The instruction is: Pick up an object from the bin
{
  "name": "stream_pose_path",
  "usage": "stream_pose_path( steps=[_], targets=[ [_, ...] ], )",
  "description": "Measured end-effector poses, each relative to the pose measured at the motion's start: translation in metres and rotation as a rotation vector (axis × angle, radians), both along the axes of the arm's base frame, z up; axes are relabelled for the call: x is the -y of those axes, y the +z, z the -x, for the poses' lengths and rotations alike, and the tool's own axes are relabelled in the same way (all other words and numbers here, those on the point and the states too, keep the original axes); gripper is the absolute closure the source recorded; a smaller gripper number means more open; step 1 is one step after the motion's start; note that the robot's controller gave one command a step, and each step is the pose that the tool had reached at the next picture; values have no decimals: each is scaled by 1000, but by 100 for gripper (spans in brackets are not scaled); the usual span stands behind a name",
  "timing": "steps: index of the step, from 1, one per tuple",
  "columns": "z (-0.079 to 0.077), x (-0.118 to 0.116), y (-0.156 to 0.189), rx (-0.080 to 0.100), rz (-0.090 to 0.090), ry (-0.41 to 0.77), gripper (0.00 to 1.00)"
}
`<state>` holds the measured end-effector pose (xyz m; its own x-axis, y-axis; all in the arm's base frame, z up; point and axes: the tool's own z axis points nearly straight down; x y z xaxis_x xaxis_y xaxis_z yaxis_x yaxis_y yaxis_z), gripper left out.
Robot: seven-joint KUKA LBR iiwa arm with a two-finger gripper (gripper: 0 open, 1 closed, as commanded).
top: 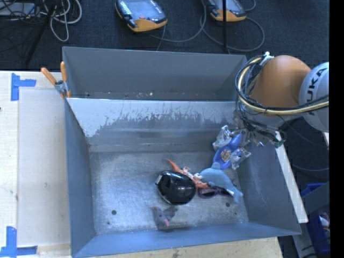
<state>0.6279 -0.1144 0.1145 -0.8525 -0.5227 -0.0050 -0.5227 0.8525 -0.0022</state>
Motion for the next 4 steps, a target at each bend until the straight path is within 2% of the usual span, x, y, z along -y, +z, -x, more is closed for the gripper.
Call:
stream_pose_path(
  steps=[1,2,3,4],
  targets=[
    [5,-1,-32,-7,-3,19,100],
    [-1,0,8,-1,0,-1,100],
    [4,-2,14,-5,0,16,100],
    [-2,0,23,-3,-1,-1,100]
  ],
)
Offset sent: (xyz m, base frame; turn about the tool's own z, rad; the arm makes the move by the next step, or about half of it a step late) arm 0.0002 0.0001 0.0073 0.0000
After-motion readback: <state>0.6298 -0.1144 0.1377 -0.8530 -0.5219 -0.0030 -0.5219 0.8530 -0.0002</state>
